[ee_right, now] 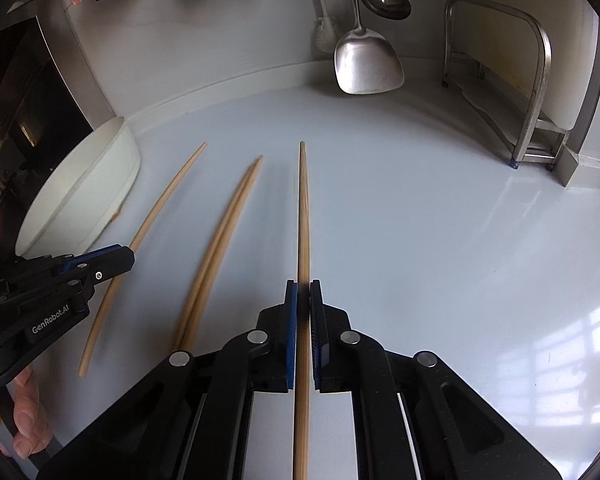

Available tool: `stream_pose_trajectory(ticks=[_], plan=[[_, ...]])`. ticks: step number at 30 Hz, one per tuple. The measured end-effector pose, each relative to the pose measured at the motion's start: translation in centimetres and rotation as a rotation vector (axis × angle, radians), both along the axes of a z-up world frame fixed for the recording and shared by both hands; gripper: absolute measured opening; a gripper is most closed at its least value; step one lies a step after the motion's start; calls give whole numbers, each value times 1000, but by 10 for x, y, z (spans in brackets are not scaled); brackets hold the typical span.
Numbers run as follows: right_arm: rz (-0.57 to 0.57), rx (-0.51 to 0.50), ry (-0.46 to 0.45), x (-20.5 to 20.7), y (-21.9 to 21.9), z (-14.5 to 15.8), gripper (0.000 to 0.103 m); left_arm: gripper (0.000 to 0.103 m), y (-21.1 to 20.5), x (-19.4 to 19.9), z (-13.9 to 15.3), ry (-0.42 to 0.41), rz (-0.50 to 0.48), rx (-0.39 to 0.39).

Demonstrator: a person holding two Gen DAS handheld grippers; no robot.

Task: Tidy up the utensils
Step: 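Carry both held chopsticks over the white water basin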

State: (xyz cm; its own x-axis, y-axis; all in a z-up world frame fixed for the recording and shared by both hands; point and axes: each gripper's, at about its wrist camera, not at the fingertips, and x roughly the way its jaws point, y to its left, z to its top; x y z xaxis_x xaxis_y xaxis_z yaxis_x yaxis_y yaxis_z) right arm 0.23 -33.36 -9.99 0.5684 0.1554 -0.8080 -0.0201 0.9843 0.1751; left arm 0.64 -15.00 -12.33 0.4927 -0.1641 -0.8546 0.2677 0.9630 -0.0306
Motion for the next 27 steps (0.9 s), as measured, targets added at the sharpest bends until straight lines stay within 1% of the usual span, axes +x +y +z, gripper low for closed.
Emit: stream_pose_trajectory(ticks=[3,6,8,11,13,16,19,23,27], plan=[[24,30,-27,3,6,26,6,7,18,-5,31,-36,51,7],[67,61,-59,7,19,55,6,7,45,-6,60,-51,128,-16],[100,57,-76,11,34,72,6,7,67,-8,78,-64,176,-21],[153,65,-97,17,62,91,6,7,105,-10,101,-97,241,7],[190,70,-109,22,85,99,6,7,133,-8,111,-114,285,22],[226,74,-116,33,123,104,6,7,173,0,119,-121,333,38],[238,90,-105,49,163,104,6,7,207,14,120,-118,347,37],[255,94,-82,74,220,99,6,7,240,41,113,-88,323,30],[259,83,-50,102,268,85,6,7,262,72,96,-48,281,17]])
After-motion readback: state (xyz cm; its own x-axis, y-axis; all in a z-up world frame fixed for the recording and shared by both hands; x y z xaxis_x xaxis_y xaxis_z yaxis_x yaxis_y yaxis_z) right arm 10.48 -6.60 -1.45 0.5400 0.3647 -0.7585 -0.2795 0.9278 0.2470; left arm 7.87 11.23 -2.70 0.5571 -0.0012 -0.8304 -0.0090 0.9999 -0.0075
